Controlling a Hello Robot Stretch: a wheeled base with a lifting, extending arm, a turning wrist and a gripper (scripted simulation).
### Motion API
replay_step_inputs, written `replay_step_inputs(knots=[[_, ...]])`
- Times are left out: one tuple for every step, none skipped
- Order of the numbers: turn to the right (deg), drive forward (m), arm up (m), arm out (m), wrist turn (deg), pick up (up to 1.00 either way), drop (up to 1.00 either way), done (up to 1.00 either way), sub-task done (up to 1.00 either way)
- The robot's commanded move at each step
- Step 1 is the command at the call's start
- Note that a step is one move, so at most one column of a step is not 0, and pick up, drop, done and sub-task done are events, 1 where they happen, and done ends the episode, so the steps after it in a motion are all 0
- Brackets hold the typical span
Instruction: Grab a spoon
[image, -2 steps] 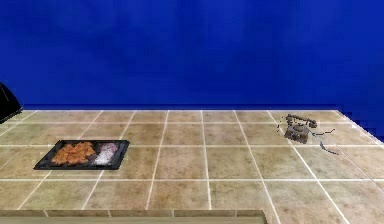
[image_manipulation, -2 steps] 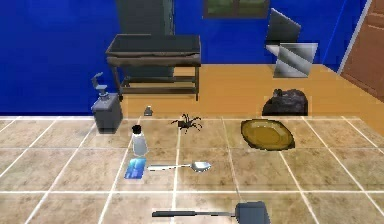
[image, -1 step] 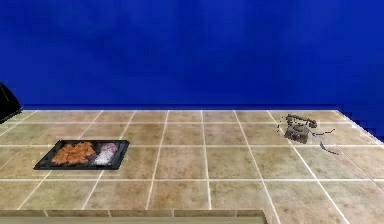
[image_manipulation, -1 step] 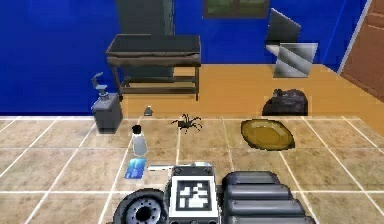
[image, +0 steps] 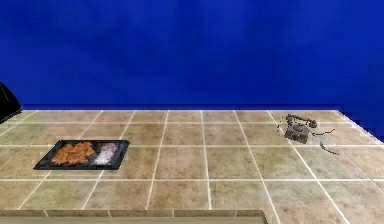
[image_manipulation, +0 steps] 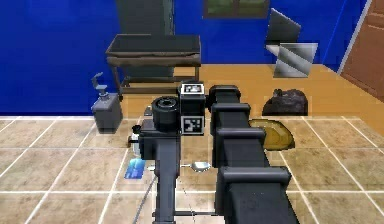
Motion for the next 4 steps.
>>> replay_step_inputs(knots=[[0.0, 0.00, 0.00, 0.00, 45.0, 0.00, 0.00, 0.00, 0.00], [0.0, 0.00, 0.00, 0.00, 45.0, 0.00, 0.00, 0.00, 0.00], [0.0, 0.00, 0.00, 0.00, 45.0, 0.00, 0.00, 0.00, 0.00], [0.0, 0.00, 0.00, 0.00, 45.0, 0.00, 0.00, 0.00, 0.00]])
